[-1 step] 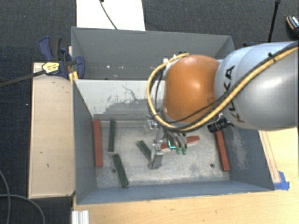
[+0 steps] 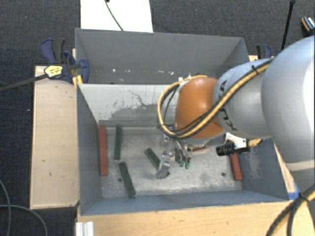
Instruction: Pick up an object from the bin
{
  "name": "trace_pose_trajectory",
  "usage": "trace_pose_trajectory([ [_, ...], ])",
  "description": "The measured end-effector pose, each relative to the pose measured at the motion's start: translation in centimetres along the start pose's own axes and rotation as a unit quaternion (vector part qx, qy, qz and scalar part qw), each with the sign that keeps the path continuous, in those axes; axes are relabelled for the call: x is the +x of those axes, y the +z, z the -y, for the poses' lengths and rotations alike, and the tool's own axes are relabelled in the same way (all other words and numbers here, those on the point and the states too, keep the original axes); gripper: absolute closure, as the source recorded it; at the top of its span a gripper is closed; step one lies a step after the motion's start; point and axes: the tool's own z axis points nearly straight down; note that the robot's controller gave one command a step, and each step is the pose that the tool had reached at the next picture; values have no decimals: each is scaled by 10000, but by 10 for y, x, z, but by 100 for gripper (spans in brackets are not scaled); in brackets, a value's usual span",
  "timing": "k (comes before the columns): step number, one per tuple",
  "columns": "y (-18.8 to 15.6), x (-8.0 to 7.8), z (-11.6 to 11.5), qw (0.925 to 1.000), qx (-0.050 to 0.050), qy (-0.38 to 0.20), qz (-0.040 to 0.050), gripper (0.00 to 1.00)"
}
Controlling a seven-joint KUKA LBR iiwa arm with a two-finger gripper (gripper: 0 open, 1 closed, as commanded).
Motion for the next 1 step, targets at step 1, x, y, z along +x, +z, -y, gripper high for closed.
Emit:
trace_pose_trajectory([
  [1, 24, -5, 5, 9992, -6, 409, -6, 0],
])
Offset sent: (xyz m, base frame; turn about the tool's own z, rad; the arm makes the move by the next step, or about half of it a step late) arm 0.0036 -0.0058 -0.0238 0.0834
